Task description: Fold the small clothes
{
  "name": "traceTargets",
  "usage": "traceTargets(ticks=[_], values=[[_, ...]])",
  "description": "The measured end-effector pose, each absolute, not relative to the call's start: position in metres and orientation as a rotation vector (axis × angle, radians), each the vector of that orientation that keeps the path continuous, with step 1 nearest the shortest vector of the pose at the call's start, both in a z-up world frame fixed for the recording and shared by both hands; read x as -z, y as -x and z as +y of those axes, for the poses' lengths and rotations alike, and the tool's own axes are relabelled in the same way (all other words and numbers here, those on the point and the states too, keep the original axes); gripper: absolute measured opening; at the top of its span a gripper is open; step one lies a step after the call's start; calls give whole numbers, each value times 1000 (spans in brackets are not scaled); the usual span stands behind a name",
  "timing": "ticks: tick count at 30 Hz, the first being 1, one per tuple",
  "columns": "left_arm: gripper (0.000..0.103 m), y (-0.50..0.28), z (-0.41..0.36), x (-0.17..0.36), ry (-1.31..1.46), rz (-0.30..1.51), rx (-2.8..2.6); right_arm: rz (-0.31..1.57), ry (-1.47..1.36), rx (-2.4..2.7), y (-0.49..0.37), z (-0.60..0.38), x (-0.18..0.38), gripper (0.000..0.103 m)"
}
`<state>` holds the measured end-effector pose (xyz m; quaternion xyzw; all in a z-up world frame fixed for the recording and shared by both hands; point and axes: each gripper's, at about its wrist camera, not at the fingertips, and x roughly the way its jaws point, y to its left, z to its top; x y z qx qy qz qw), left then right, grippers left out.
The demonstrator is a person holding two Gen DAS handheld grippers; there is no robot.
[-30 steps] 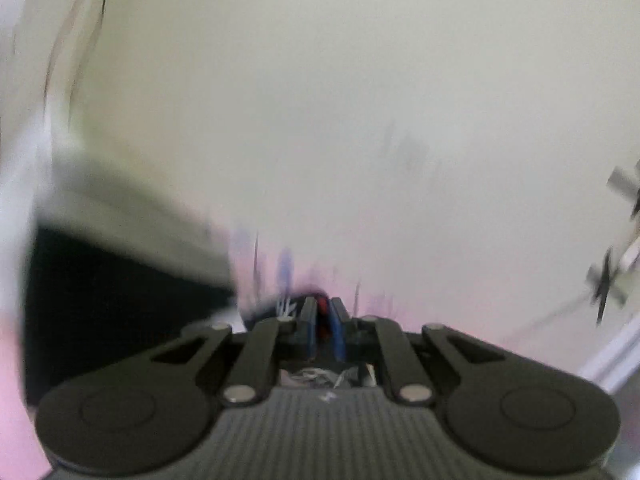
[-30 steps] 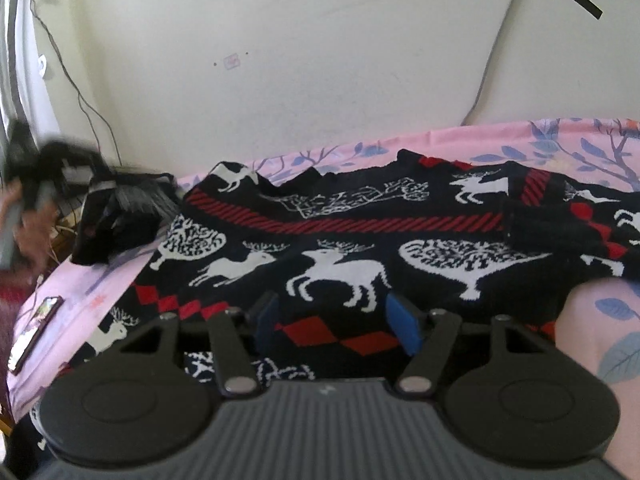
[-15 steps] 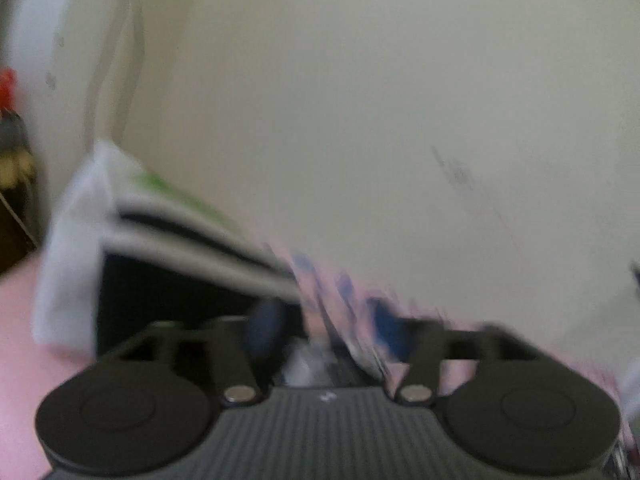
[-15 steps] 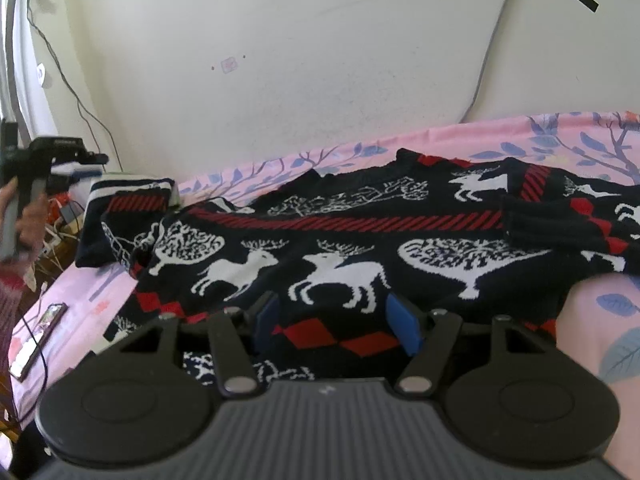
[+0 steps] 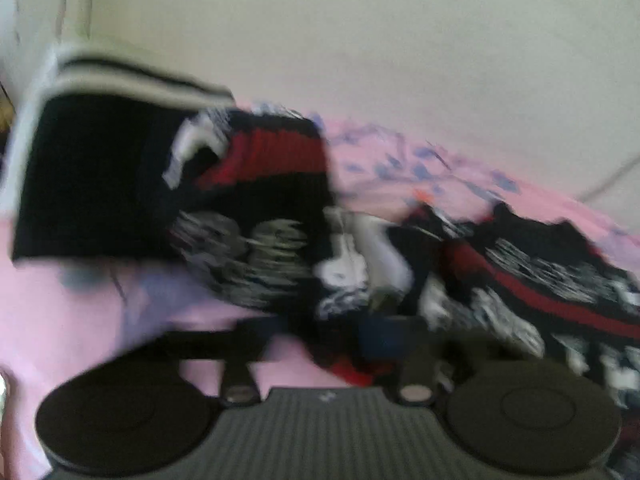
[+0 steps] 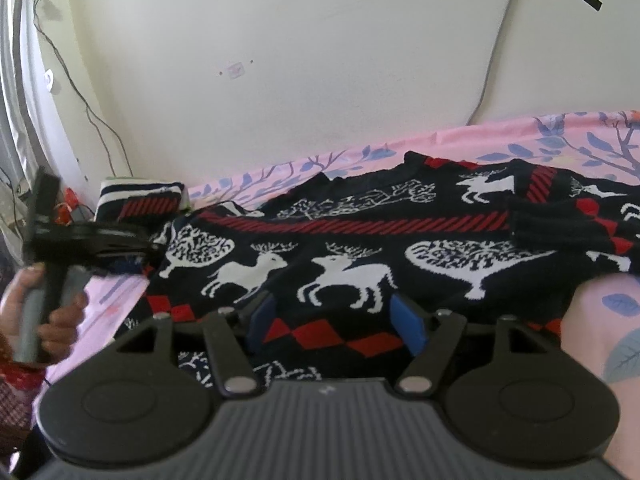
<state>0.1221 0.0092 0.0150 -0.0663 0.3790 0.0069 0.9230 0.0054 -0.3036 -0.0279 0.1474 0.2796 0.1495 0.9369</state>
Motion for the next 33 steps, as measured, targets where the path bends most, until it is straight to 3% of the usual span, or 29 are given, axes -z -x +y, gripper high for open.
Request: traceTargets(ticks=[3,6,11,13,14,15,20,27,33], values=[[12,-132,40,-32,233,693,-70,569,-300,-311,-5,-306,28,66],[12,-130,56,-54,95,488,-209,570,-305,-313,-6,-309,29,66],[19,-167,68,-25,89,678,-224,572,-318,-320,-8,-314,30,66],[37,-153,64,-30,82,674,-217,568,-323,-319,-7,-316,31,66],[58,-145,64,-34,96,671,-195,569,-324,-321,-7,-317,31,66],[66,-132,67,-38,118,657,-165,571,-324,-321,-7,-316,31,66],[80,-67,87,-47,232,662,43,567,-296,-337,-6,-315,29,66],[88,55,141,-47,349,614,262,592,-127,-449,1,-283,11,66],[89,153,196,-54,412,522,217,594,129,-825,39,-186,-33,70]])
